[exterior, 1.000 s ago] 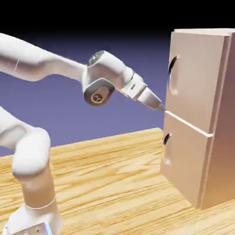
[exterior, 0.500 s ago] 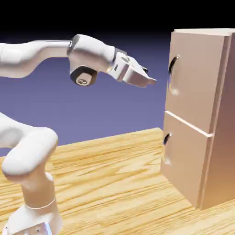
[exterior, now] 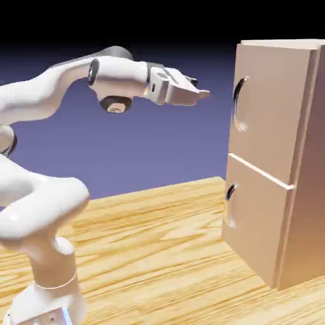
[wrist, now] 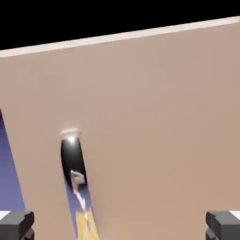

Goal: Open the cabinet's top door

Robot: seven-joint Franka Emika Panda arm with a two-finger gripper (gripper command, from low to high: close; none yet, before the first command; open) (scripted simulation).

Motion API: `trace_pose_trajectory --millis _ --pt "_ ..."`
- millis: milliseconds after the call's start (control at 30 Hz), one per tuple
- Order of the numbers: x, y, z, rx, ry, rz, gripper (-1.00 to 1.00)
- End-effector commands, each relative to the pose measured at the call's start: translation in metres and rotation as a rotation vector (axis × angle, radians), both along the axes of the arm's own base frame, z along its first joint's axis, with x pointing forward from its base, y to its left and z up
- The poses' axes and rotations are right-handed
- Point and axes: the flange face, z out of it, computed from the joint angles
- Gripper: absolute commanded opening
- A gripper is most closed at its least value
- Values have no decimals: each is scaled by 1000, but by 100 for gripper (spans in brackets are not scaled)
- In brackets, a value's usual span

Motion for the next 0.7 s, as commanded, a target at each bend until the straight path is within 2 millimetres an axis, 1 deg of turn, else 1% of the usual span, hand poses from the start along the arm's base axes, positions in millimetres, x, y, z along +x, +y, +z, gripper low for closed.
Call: trace_pose_trajectory --millis 0,100,233,333,433,500,633,667 --pt "4 3 -3 -9 -12 3 0" --pt "19 12 -15 -39 -43 14 0" --pt "42 20 -35 -82 -80 29 0" --pt "61 21 -54 -116 -103 39 0" --pt "82 18 -75 -151 -123 48 0" --pt "84 17 -77 -154 -125 49 0" --pt "134 14 -77 -154 -125 49 0" --pt "134 14 -77 -154 -125 49 -100"
